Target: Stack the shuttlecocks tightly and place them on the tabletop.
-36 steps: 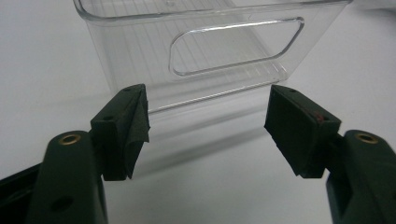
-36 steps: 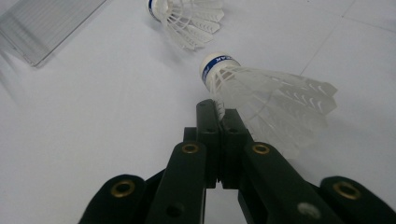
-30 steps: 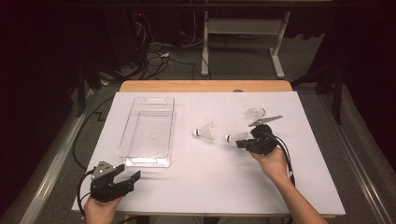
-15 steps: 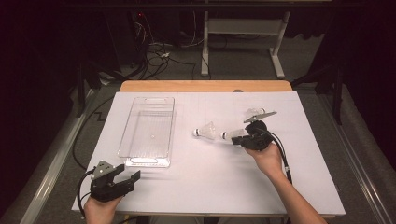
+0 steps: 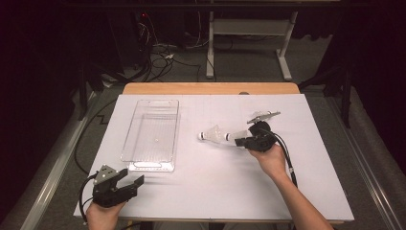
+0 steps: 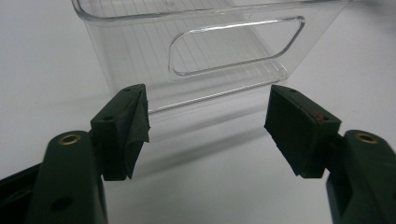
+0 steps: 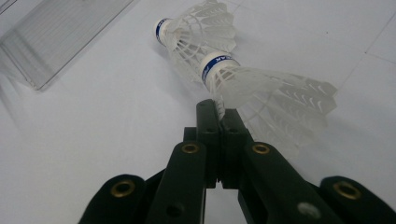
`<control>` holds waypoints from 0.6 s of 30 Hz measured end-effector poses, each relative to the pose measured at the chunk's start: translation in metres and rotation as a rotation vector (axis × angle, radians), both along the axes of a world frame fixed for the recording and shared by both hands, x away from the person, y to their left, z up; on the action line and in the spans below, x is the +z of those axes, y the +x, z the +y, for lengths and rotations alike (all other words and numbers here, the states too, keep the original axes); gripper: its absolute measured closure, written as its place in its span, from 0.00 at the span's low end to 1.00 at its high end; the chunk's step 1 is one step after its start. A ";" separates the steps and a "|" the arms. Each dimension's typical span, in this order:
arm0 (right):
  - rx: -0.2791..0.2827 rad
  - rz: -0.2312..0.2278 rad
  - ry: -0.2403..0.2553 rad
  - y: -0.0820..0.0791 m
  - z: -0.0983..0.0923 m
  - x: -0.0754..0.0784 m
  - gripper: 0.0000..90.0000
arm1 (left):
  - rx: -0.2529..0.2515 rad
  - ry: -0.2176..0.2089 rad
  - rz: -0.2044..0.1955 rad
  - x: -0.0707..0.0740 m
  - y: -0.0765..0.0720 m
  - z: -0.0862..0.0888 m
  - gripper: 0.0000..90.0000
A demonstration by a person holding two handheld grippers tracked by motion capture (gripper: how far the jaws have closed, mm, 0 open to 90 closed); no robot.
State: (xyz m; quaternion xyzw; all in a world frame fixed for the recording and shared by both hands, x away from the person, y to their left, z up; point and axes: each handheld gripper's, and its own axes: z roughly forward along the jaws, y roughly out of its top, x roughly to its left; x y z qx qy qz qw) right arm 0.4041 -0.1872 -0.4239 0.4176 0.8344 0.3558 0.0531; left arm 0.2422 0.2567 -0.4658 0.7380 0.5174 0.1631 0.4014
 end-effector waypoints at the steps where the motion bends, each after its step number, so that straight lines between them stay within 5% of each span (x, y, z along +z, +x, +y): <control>1: -0.003 0.004 0.000 0.001 0.001 0.000 1.00 | 0.000 0.001 0.000 0.000 0.000 0.000 0.35; 18: 0.014 0.011 -0.002 0.010 0.017 0.000 1.00 | -0.003 0.002 0.002 0.000 0.001 0.000 0.35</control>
